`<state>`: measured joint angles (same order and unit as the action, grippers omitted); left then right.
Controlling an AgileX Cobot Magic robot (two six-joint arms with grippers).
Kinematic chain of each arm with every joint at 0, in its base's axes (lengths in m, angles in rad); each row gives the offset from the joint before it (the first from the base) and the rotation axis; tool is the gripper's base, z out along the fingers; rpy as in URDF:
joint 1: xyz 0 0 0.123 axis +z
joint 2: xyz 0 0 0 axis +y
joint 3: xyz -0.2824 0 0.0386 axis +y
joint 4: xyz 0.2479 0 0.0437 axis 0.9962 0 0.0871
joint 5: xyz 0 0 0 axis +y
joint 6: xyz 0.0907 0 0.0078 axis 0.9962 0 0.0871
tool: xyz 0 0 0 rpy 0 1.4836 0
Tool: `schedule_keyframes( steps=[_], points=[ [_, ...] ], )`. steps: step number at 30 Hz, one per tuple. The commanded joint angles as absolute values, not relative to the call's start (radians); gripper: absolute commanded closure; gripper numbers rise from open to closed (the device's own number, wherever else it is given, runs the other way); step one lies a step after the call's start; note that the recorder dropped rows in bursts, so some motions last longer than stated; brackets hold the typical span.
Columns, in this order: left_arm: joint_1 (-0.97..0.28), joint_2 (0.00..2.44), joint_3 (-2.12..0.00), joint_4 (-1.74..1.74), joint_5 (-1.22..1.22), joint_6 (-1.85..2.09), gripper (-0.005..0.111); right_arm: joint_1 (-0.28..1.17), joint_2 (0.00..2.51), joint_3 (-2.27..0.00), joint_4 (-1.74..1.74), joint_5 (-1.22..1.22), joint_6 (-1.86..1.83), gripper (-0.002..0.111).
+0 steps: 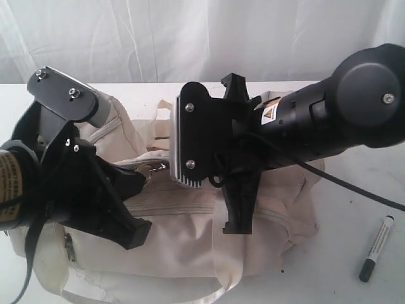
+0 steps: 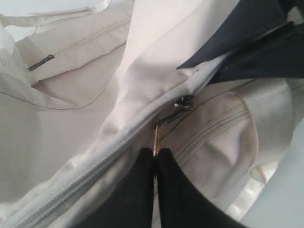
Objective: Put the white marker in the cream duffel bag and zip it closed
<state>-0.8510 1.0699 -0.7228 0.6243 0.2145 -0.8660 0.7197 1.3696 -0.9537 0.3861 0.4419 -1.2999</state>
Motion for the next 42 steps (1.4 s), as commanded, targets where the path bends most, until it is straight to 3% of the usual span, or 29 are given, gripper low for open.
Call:
schedule_keyframes(
  steps=[1, 24, 32, 35, 36, 37, 39, 42],
  points=[
    [-0.849, 1.045, -0.72, 0.624, 0.355, -0.827, 0.107, 0.685, 1.339, -0.952, 0.381, 0.476, -1.296, 0.108],
    [-0.849, 0.833, -0.72, 0.684, 0.764, -0.784, 0.107, 0.667, 1.337, -0.952, 0.381, 0.516, -1.296, 0.108],
    [-0.849, 0.813, -0.717, 0.622, 0.641, -0.78, 0.107, 0.667, 1.33, -0.952, 0.395, 0.537, -1.221, 0.108],
    [-0.849, 0.835, -0.698, 0.607, 0.546, -0.778, 0.107, 0.667, 1.319, -0.956, 0.397, 0.545, -1.228, 0.099],
    [-0.849, 0.848, -0.692, 0.607, 0.51, -0.778, 0.107, 0.667, 1.316, -0.956, 0.397, 0.545, -1.228, 0.093],
    [-0.849, 0.88, -0.675, 0.607, 0.429, -0.783, 0.107, 0.667, 1.309, -0.956, 0.399, 0.545, -1.228, 0.08],
    [-0.849, 0.938, -0.659, 0.607, 0.31, -0.785, 0.107, 0.667, 1.305, -0.956, 0.403, 0.559, -1.228, 0.069],
    [-0.849, 1.028, -0.659, 0.607, 0.191, -0.787, 0.107, 0.669, 1.305, -0.956, 0.41, 0.566, -1.221, 0.068]
  ],
)
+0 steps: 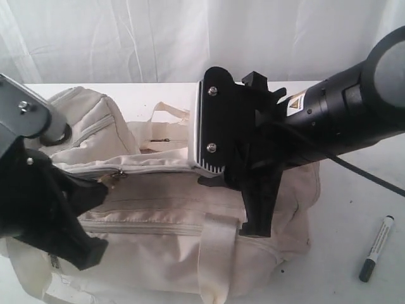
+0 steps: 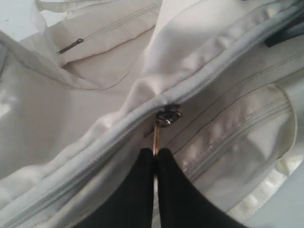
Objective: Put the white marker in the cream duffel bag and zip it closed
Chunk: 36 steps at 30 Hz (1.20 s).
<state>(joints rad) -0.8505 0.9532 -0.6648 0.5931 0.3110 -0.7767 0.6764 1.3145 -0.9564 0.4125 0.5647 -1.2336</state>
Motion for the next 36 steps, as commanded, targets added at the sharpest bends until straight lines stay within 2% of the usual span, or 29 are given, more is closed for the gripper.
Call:
schedule_keyframes(
  steps=[1, 6, 23, 24, 26, 27, 29, 36],
  points=[
    [-0.849, 1.066, -0.659, 0.607, 0.136, -0.789, 0.107, 0.684, 1.301, -0.956, 0.41, 0.566, -1.225, 0.068],
    [-0.849, 1.116, -0.663, 0.603, 0.075, -0.791, 0.107, 0.779, 1.282, -0.958, 0.408, 0.53, -1.311, 0.068],
    [-0.849, 1.116, -0.665, 0.603, 0.071, -0.808, 0.107, 0.815, 1.413, -0.958, 0.387, 0.434, -1.313, 0.068],
    [-0.849, 1.116, -0.665, 0.603, 0.071, -0.808, 0.107, 0.822, 1.429, -0.958, 0.387, 0.412, -1.313, 0.07],
    [-0.849, 1.116, -0.665, 0.605, 0.071, -0.808, 0.107, 0.822, 1.447, -0.958, 0.385, 0.403, -1.312, 0.081],
    [-0.849, 1.116, -0.665, 0.605, 0.071, -0.808, 0.107, 0.822, 1.447, -0.958, 0.385, 0.396, -1.305, 0.094],
    [-0.849, 1.116, -0.665, 0.605, 0.079, -0.808, 0.107, 0.822, 1.437, -0.958, 0.384, 0.392, -1.296, 0.108],
    [-0.849, 1.116, -0.665, 0.617, 0.098, -0.808, 0.107, 0.818, 1.409, -0.958, 0.366, 0.42, -1.294, 0.108]
  ],
)
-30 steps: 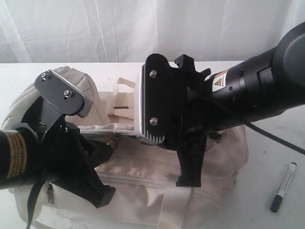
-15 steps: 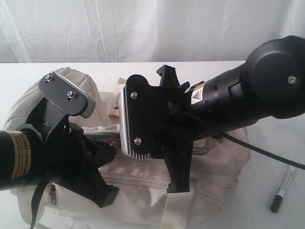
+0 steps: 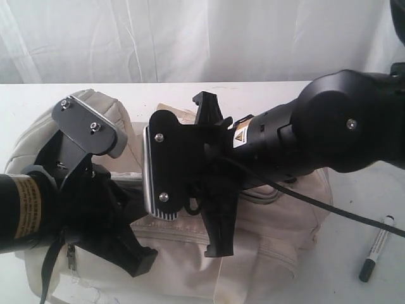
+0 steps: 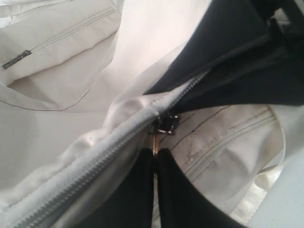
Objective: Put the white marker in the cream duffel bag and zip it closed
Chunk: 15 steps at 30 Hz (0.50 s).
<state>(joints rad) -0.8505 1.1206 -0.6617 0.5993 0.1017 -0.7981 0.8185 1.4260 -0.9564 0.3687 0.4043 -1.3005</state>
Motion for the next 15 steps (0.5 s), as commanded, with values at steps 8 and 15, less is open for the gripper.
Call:
schedule_keyframes(
  steps=[8, 15],
  points=[
    [-0.849, 1.116, -0.665, 0.617, 0.109, -0.808, 0.107, 0.818, 1.406, -0.958, 0.34, 0.466, -1.249, 0.108],
    [-0.849, 1.116, -0.663, 0.617, 0.134, -0.808, 0.107, 0.818, 1.373, -0.958, 0.178, 0.498, -1.107, 0.108]
  ],
)
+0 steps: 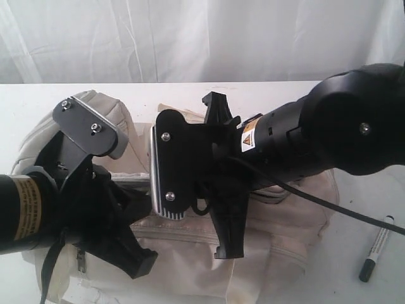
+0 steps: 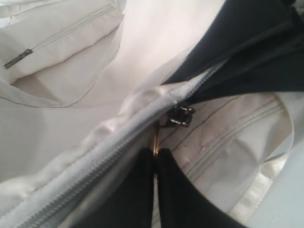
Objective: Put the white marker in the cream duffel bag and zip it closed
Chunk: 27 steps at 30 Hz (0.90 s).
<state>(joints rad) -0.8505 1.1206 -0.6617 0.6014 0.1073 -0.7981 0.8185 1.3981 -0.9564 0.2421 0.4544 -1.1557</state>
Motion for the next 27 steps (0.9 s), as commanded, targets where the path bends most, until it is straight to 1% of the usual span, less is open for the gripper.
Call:
schedule_keyframes(
  steps=[1, 4, 7, 10, 17, 20, 23, 27],
  points=[
    [-0.849, 1.116, -0.663, 0.617, 0.135, -0.808, 0.107, 0.818, 1.373, -0.958, 0.178, 0.51, -1.089, 0.108],
    [-0.849, 1.079, -0.663, 0.63, 0.175, -0.804, 0.107, 0.818, 1.373, -0.956, 0.178, 0.514, -1.087, 0.108],
    [-0.849, 0.996, -0.665, 0.68, 0.301, -0.804, 0.107, 0.818, 1.373, -0.956, 0.178, 0.514, -1.087, 0.108],
    [-0.849, 0.945, -0.665, 0.685, 0.315, -0.809, 0.107, 0.818, 1.373, -0.956, 0.178, 0.514, -1.087, 0.108],
    [-0.849, 0.927, -0.665, 0.685, 0.327, -0.811, 0.107, 0.818, 1.373, -0.956, 0.178, 0.512, -1.074, 0.108],
    [-0.849, 0.927, -0.665, 0.685, 0.282, -0.815, 0.107, 0.818, 1.373, -0.956, 0.178, 0.512, -1.072, 0.108],
    [-0.849, 0.932, -0.665, 0.681, 0.174, -0.815, 0.107, 0.818, 1.373, -0.956, 0.178, 0.506, -1.073, 0.108],
    [-0.849, 0.983, -0.665, 0.685, 0.096, -0.815, 0.107, 0.818, 1.373, -0.956, 0.178, 0.506, -1.071, 0.108]
  ],
)
